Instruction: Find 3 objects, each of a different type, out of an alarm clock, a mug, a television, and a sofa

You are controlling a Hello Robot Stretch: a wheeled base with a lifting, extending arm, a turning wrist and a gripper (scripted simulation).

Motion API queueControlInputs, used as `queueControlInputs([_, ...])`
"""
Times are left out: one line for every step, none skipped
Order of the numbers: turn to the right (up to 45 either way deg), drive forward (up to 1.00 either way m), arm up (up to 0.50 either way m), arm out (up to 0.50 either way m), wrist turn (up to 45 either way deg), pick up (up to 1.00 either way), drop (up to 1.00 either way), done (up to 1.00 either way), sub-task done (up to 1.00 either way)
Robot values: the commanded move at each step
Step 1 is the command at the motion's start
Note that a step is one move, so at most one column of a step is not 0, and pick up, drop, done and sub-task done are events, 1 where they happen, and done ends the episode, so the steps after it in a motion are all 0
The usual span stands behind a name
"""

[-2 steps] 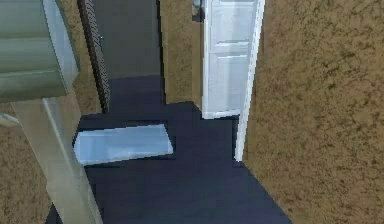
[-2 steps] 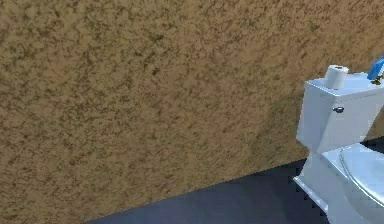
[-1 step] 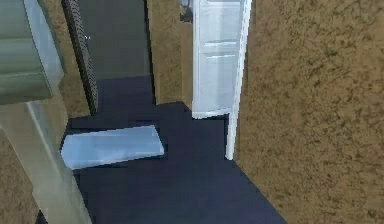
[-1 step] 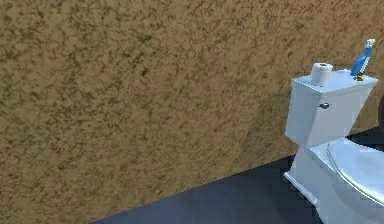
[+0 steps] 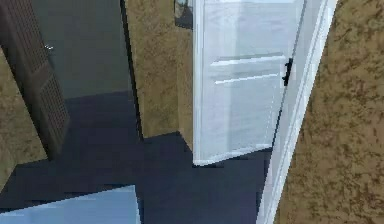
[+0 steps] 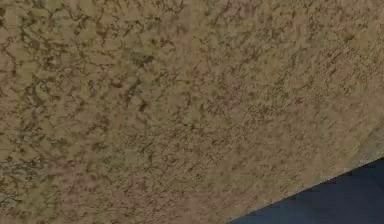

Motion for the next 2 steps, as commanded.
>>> queueControlInputs([0.0,0.9,0.0,0.0,0.0,0.0,0.0,0.0,0.0])
queueControlInputs([27.0,0.0,0.0,0.0,0.0,0.0,0.0,0.0,0.0])
